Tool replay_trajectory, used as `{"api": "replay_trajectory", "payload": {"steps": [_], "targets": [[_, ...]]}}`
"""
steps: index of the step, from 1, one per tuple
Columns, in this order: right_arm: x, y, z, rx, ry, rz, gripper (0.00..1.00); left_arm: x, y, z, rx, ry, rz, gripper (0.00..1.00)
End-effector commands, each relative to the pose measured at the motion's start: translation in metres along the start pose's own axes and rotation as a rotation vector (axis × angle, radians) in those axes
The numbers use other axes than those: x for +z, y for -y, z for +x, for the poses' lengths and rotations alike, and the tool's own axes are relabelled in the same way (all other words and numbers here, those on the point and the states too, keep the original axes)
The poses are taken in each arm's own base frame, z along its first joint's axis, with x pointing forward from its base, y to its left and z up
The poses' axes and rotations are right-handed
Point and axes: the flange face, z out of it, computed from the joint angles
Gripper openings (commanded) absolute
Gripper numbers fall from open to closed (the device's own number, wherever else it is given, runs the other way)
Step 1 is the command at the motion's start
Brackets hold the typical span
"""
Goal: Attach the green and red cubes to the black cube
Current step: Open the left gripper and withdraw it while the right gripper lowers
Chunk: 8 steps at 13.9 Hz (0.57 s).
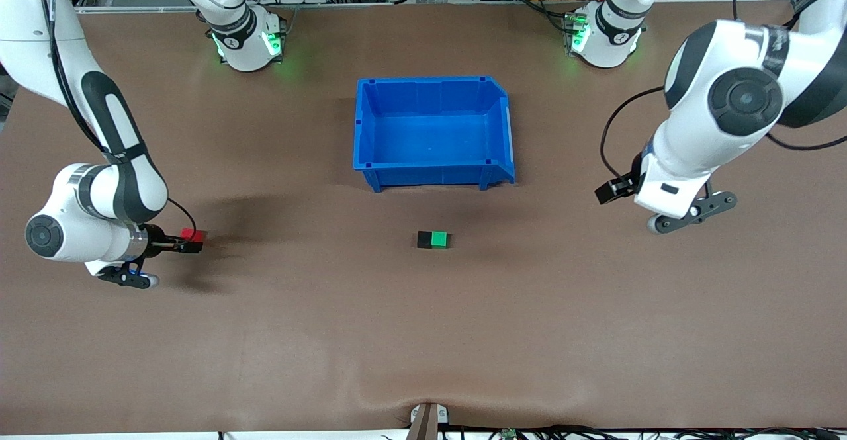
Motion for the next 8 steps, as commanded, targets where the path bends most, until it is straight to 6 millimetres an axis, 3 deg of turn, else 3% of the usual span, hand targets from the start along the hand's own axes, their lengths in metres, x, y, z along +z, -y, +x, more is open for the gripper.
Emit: {"api": "replay_trajectory", "payload": {"steps": [1,4,8], "targets": [[0.005,-0.006,0.001,-0.004,0.000,0.011,0.84,-0.022,0.014,-0.005,0.043,-0.027,-0.015,1.00],[0.008,-0.013,0.002,0.006,0.005,0.012,0.72,-0.040,0.031,-0.017,0.170,-0.002,0.003,1.00],[0.012,-0.014,0.002,0.006,0.012,0.013,0.61,-0.070,0.077,-0.026,0.253,0.015,0.020,1.00]]}}
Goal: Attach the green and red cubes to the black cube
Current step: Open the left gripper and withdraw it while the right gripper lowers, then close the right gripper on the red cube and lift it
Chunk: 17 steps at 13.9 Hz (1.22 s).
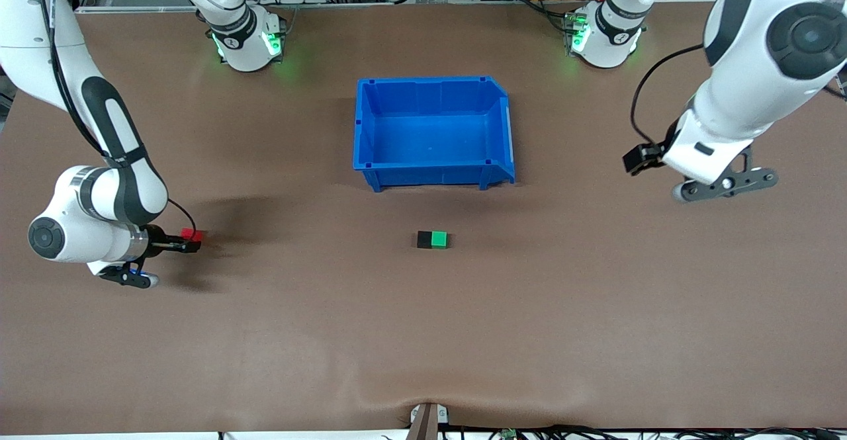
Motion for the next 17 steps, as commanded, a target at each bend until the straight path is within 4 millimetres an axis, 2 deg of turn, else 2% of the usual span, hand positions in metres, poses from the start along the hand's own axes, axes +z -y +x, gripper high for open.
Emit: {"api": "replay_trajectory", "payload": {"steps": [1,4,5,6,7,8,9,10,13,14,17], "targets": [[0.004,-0.003,0.000,-0.009,0.004,0.010,0.60,-0.024,0.042,-0.018,0.057,0.012,-0.032,1.00],[0.008,-0.005,0.001,-0.006,0.010,0.010,0.57,-0.041,0.087,-0.023,0.136,-0.007,-0.065,1.00],[0.008,-0.005,0.001,-0.006,0.010,0.010,0.53,-0.046,0.100,-0.025,0.153,-0.020,-0.068,1.00],[0.008,-0.006,0.001,-0.005,0.010,0.011,0.45,-0.053,0.106,-0.030,0.152,-0.031,-0.070,1.00],[0.008,-0.006,0.000,-0.005,0.013,0.011,0.31,-0.057,0.111,-0.031,0.147,-0.038,-0.072,1.00],[0.008,-0.007,0.000,-0.003,0.017,0.011,0.16,-0.059,0.111,-0.032,0.145,-0.041,-0.072,1.00],[0.008,-0.008,0.000,0.000,0.019,0.012,0.05,-0.059,0.108,-0.033,0.137,-0.042,-0.071,1.00],[0.008,-0.007,0.000,0.004,0.019,0.011,0.00,-0.061,0.104,-0.035,0.138,-0.044,-0.070,1.00],[0.006,-0.006,0.001,0.020,0.021,0.018,0.00,-0.066,0.090,-0.041,0.104,-0.047,-0.068,1.00],[0.004,-0.004,0.000,0.033,0.032,0.019,0.00,-0.068,0.079,-0.044,0.108,-0.049,-0.065,1.00],[-0.006,0.002,-0.001,0.074,0.081,0.013,0.00,-0.069,0.076,-0.045,0.112,-0.051,-0.065,1.00]]}}
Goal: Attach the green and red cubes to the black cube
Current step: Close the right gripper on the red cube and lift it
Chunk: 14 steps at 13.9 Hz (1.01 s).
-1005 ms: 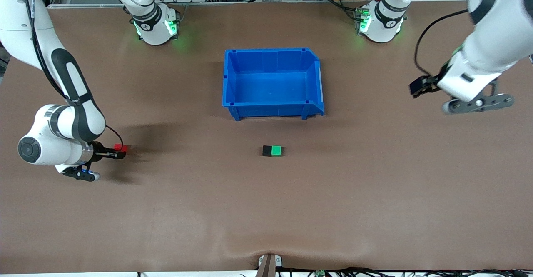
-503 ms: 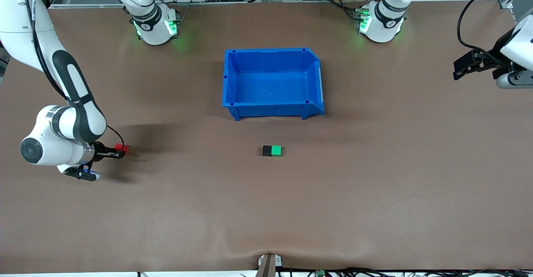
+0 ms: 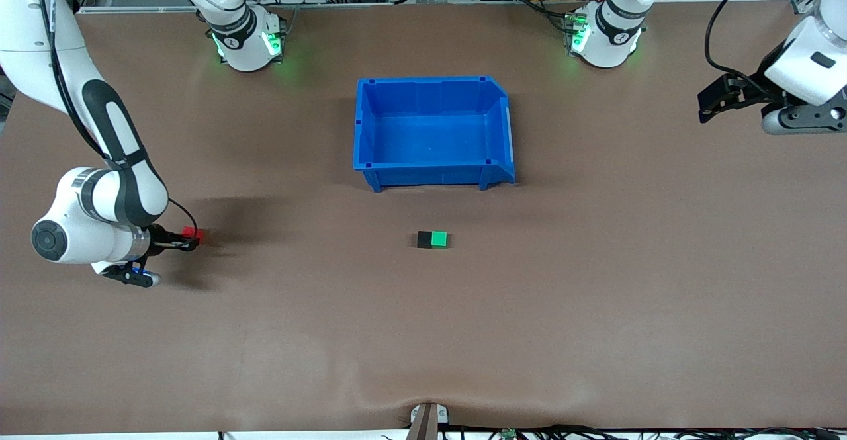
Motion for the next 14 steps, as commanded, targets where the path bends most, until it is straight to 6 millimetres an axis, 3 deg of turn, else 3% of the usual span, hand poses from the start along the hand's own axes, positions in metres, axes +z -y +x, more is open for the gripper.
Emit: {"api": "replay_trajectory", "payload": {"steps": [1,14], "targets": [[-0.016,0.005,0.000,0.046,0.030,0.013,0.00,-0.005,-0.003,-0.010,-0.007,0.001,-0.007,1.00],[-0.028,0.066,-0.014,0.310,0.072,-0.008,0.00,-0.011,0.001,-0.026,-0.004,0.015,-0.013,1.00]]}}
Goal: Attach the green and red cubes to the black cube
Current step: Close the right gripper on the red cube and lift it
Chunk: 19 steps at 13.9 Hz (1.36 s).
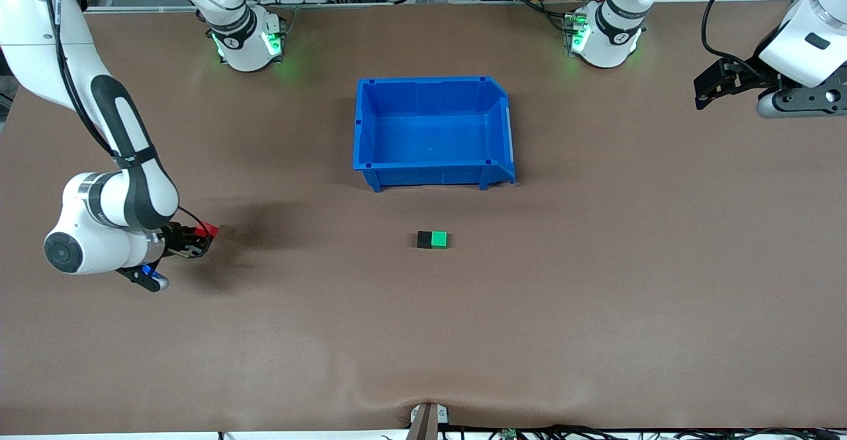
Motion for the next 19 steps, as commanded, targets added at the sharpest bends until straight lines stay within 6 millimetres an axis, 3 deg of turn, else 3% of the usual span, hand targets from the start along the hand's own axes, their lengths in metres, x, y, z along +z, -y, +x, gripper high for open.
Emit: {"api": "replay_trajectory", "payload": {"steps": [1,19], "targets": [[-0.010,0.014,-0.012,0.070,0.009,0.012,0.00,-0.001,0.001,-0.010,-0.002,0.012,-0.019,1.00],[-0.020,0.093,-0.052,0.353,0.041,0.082,0.00,0.008,0.007,-0.011,-0.009,0.034,-0.017,1.00]]}}
